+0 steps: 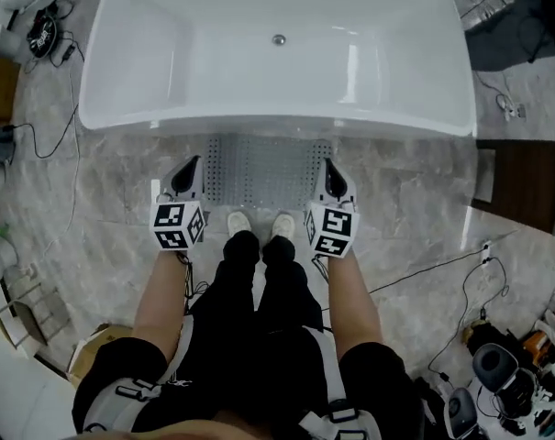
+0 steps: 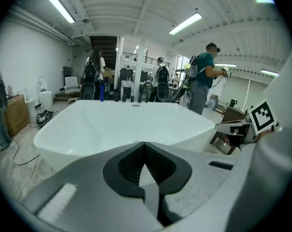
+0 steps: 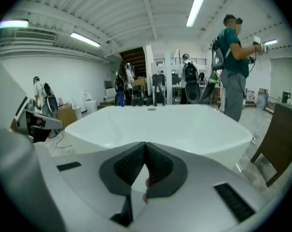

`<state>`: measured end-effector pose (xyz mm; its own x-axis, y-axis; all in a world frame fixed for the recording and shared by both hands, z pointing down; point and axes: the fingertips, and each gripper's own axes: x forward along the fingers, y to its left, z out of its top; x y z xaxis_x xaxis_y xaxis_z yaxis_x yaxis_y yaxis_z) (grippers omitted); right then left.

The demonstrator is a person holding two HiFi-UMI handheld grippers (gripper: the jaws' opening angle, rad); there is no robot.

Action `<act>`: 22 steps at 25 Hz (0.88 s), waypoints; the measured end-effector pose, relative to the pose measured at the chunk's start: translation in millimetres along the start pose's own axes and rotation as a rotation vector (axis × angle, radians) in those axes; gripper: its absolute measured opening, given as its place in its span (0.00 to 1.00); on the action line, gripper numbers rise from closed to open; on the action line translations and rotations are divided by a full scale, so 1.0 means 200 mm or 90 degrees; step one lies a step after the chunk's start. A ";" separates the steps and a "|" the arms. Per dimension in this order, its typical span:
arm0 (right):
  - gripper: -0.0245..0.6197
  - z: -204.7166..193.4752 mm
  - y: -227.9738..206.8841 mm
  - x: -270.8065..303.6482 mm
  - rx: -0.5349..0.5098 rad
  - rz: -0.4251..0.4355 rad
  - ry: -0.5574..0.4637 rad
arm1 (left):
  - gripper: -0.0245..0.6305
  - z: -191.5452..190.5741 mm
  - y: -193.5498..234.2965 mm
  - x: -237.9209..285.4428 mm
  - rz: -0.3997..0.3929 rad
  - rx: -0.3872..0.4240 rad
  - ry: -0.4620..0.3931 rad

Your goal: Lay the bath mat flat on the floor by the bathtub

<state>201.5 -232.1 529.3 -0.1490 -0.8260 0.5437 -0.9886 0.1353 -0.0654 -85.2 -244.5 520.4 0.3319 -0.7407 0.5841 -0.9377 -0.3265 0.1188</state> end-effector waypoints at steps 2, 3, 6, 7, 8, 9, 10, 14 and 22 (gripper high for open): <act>0.04 0.29 0.09 -0.15 -0.007 0.006 -0.054 | 0.04 0.24 -0.09 -0.17 -0.011 0.000 -0.034; 0.04 0.42 0.13 -0.23 -0.008 0.009 -0.078 | 0.04 0.35 -0.12 -0.26 -0.013 -0.001 -0.052; 0.04 0.82 0.24 -0.41 -0.016 0.012 -0.157 | 0.04 0.68 -0.15 -0.47 -0.014 0.004 -0.112; 0.04 0.94 0.26 -0.47 -0.021 0.013 -0.184 | 0.04 0.79 -0.15 -0.53 -0.016 0.010 -0.130; 0.04 1.06 0.27 -0.53 -0.024 0.015 -0.206 | 0.04 0.89 -0.16 -0.59 -0.017 0.016 -0.145; 0.04 1.16 0.28 -0.59 -0.024 0.019 -0.225 | 0.04 0.98 -0.17 -0.65 -0.015 0.025 -0.158; 0.04 1.25 0.29 -0.65 -0.022 0.025 -0.241 | 0.04 1.08 -0.18 -0.71 -0.008 0.037 -0.172; 0.04 1.56 0.27 -0.86 -0.027 0.028 -0.312 | 0.04 1.42 -0.25 -0.92 0.021 0.071 -0.248; 0.04 1.82 0.34 -1.04 -0.050 0.041 -0.378 | 0.04 1.67 -0.37 -1.12 -0.011 0.069 -0.317</act>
<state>158.8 -250.7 107.6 -0.2166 -0.9760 -0.0206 -0.9762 0.2168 -0.0087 -56.5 -250.5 113.5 0.3810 -0.9160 0.1253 -0.9242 -0.3810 0.0252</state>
